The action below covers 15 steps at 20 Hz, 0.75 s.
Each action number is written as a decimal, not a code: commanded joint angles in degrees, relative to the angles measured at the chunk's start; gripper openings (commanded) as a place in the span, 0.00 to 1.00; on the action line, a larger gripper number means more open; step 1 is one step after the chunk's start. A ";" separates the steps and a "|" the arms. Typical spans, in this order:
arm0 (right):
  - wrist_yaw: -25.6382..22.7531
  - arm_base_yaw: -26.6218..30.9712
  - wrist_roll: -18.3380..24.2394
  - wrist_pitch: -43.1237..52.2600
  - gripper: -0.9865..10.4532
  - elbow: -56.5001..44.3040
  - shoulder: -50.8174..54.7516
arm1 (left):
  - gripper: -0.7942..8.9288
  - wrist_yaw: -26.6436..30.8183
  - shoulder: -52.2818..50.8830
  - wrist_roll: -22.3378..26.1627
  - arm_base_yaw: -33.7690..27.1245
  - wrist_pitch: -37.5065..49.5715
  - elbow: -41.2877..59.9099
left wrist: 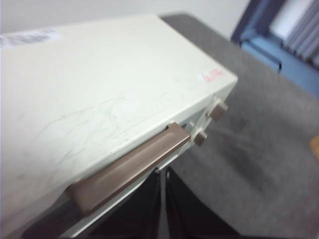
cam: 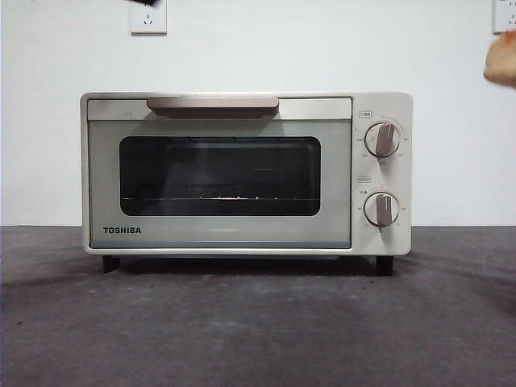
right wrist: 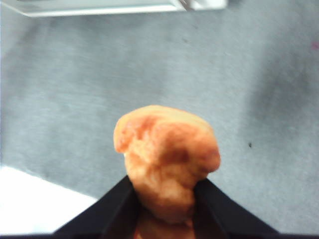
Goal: The left arm flap open the oven, the right arm pick bread and place it into oven, the left arm flap close the oven
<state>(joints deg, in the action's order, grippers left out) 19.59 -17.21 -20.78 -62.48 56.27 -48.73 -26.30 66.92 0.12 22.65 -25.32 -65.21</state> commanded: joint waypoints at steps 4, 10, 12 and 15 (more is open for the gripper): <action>0.24 -0.24 0.22 -0.17 0.20 0.98 3.21 | 0.10 8.55 10.14 12.57 3.23 -0.22 -6.25; -0.11 -0.24 0.24 -0.17 0.20 0.98 3.91 | 0.10 8.50 13.92 12.72 3.89 0.66 -6.40; -0.13 -0.24 0.24 -0.17 0.20 0.98 3.91 | 0.10 8.52 14.45 12.74 4.11 0.74 -6.40; -0.13 -0.24 0.28 -0.15 0.20 0.98 3.89 | 0.10 8.55 15.74 12.90 4.09 0.76 -6.40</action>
<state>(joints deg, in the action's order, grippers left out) 19.49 -17.21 -20.82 -62.94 56.27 -44.49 -17.85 81.73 12.53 26.44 -25.08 -70.15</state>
